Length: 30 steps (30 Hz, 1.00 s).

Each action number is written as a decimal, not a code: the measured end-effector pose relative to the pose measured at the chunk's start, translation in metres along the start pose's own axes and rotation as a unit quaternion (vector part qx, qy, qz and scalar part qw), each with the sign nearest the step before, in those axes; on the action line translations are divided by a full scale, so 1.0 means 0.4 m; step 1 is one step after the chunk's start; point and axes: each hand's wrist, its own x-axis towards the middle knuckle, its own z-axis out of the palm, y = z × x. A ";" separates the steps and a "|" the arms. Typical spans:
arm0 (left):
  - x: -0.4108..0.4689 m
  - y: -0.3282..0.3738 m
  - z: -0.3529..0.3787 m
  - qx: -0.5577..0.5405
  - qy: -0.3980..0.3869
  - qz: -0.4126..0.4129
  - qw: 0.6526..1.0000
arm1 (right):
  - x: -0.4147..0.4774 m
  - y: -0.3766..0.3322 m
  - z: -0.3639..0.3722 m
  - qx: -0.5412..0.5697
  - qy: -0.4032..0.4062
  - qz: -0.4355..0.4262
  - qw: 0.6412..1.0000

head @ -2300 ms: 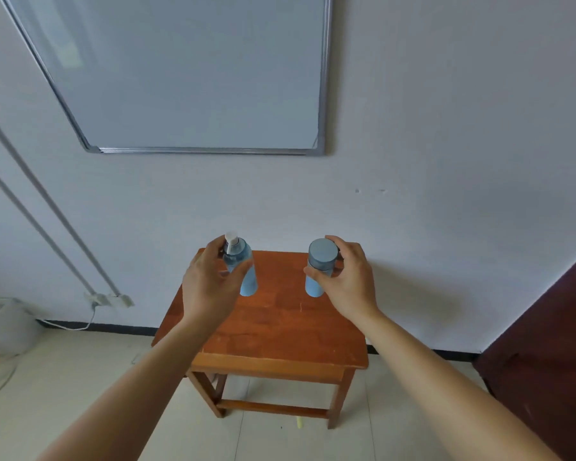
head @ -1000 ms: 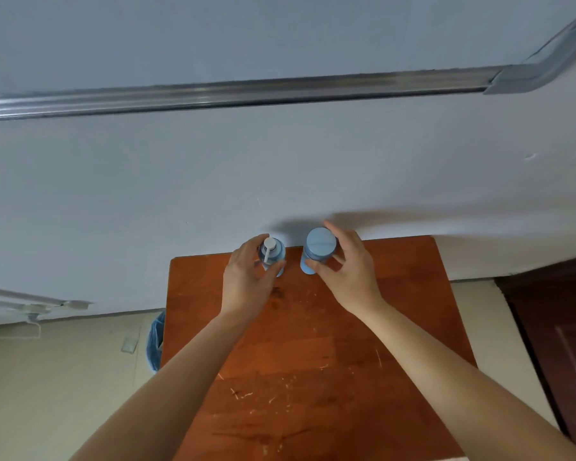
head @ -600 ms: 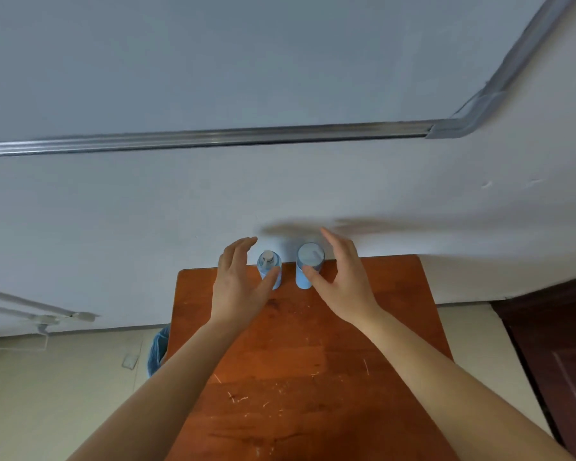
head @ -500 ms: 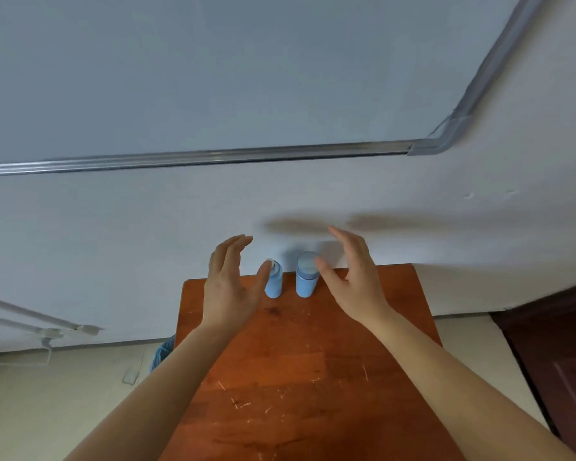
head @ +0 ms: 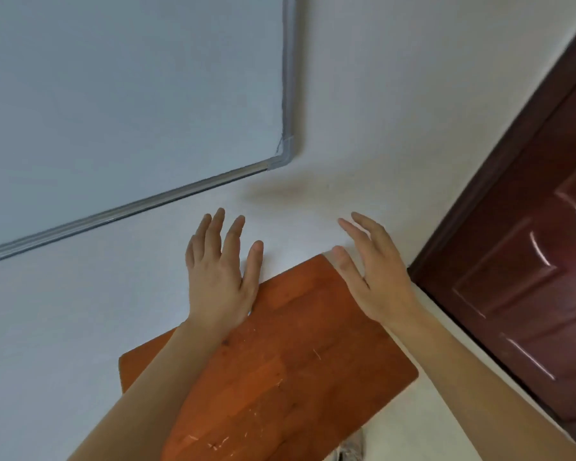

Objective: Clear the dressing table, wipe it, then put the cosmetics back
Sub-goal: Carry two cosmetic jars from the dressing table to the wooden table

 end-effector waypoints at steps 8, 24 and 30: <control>-0.013 0.485 0.153 -0.059 -0.126 0.174 0.975 | -0.356 0.200 -0.413 -0.208 0.136 0.164 0.955; -0.701 1.664 0.281 -0.222 -0.209 0.456 0.836 | -1.460 0.450 -1.121 -0.309 0.281 0.437 0.797; -0.903 1.963 0.341 -0.249 -0.249 0.543 0.762 | -1.717 0.529 -1.273 -0.334 0.314 0.484 0.746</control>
